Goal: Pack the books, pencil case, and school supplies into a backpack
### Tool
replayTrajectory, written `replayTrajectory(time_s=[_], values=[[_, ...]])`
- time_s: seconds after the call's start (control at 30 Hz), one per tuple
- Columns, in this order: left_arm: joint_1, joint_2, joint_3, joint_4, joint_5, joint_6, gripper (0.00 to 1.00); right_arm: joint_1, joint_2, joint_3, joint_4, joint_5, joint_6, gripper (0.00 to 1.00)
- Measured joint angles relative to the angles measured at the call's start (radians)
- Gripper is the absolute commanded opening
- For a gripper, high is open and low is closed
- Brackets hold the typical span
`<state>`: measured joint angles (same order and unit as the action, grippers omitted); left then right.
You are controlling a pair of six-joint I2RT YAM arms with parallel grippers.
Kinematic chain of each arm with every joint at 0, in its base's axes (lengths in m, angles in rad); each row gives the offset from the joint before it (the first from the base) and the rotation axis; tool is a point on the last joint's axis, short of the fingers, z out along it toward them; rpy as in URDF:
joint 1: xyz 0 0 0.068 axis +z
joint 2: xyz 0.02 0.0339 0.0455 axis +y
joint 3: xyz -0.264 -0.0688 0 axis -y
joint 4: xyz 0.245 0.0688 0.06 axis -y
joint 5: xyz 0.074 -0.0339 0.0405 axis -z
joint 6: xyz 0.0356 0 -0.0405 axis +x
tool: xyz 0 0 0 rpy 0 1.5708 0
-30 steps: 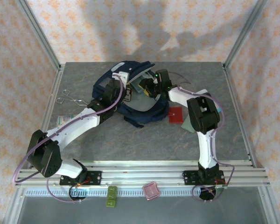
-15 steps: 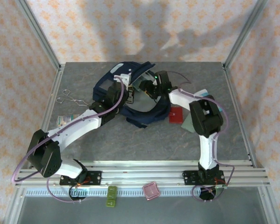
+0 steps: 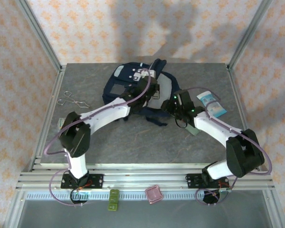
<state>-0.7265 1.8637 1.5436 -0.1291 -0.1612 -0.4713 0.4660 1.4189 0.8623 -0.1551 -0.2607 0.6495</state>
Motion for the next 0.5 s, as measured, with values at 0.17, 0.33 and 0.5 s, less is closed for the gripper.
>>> replayTrajectory(time_s=[0.17, 0.33, 0.5], values=[[-0.013, 0.101, 0.126, -0.028, 0.045, -0.058, 0.49, 0.063, -0.021, -0.080, 0.023, 0.014, -0.001, 0.51], [-0.024, 0.030, 0.058, -0.014, 0.089, -0.089, 0.62, 0.156, -0.038, -0.092, 0.078, 0.035, -0.009, 0.51], [-0.001, -0.226, -0.209, 0.028, 0.094, -0.132, 0.70, 0.185, -0.035, -0.092, 0.130, 0.037, -0.016, 0.51]])
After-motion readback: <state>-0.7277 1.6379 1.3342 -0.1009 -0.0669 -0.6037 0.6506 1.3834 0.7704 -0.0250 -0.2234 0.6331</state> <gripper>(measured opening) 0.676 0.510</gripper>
